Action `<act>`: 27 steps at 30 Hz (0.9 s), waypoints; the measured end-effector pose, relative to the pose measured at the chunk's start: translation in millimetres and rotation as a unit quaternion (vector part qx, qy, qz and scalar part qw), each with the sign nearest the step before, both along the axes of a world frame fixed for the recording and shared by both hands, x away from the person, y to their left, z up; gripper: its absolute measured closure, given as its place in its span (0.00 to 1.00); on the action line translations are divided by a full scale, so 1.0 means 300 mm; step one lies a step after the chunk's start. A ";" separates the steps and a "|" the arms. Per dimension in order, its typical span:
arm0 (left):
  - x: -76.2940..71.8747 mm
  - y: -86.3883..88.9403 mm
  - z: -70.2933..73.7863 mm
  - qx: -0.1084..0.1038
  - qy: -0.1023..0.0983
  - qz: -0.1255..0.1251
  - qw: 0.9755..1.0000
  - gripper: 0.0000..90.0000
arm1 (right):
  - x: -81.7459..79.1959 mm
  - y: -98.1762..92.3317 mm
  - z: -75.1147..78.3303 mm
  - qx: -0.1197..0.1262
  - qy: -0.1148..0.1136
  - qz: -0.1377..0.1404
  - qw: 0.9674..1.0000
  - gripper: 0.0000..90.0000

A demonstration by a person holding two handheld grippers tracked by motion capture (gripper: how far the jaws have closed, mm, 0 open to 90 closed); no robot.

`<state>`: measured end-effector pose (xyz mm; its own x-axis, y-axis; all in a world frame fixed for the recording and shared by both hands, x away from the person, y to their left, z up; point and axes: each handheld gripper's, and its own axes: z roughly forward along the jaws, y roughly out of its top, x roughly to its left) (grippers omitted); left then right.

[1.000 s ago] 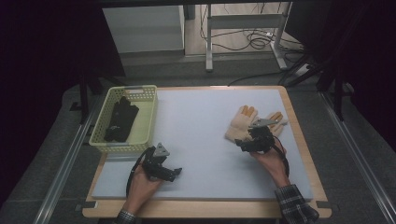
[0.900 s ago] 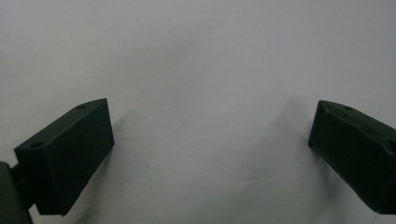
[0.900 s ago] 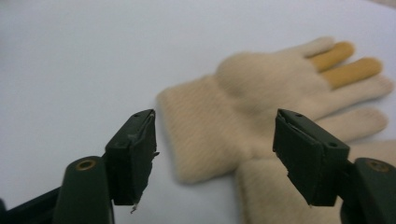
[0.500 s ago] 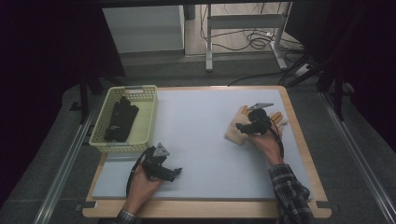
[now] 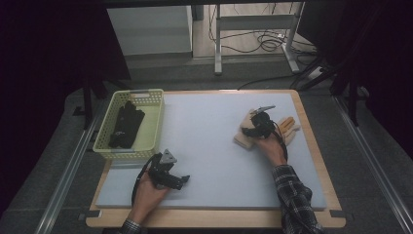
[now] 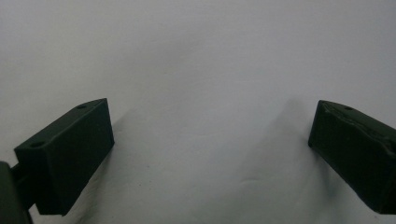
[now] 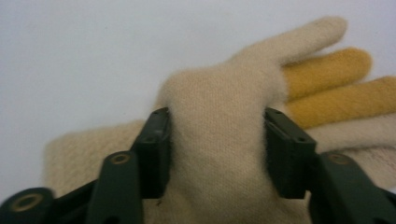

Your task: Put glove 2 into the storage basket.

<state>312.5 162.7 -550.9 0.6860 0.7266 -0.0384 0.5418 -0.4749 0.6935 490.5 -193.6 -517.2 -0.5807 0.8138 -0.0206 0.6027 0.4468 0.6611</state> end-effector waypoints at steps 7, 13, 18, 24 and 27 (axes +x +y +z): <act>0.000 0.000 0.000 -0.001 0.000 0.001 1.000 0.00 | -0.017 0.002 0.004 0.004 -0.008 0.001 1.000 0.60; 0.000 0.000 0.000 -0.001 0.000 0.001 1.000 0.00 | -0.078 0.022 0.070 0.034 -0.020 0.043 0.998 0.60; 0.000 0.000 0.000 -0.001 0.000 0.001 1.000 0.00 | -0.149 0.069 0.118 0.036 -0.027 0.086 0.995 0.59; 0.000 0.000 0.000 -0.001 0.000 0.001 1.000 0.00 | -0.272 0.162 0.135 0.044 -0.018 0.160 0.986 0.58; 0.000 0.000 0.000 -0.001 0.000 0.001 1.000 0.00 | -0.321 0.206 0.109 0.044 -0.009 0.194 0.980 0.57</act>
<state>312.3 162.6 -551.0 0.6851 0.7274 -0.0387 0.5419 -0.4735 0.6944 394.1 -131.9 -484.5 -0.8475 0.5301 0.0268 0.3858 0.5805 0.7171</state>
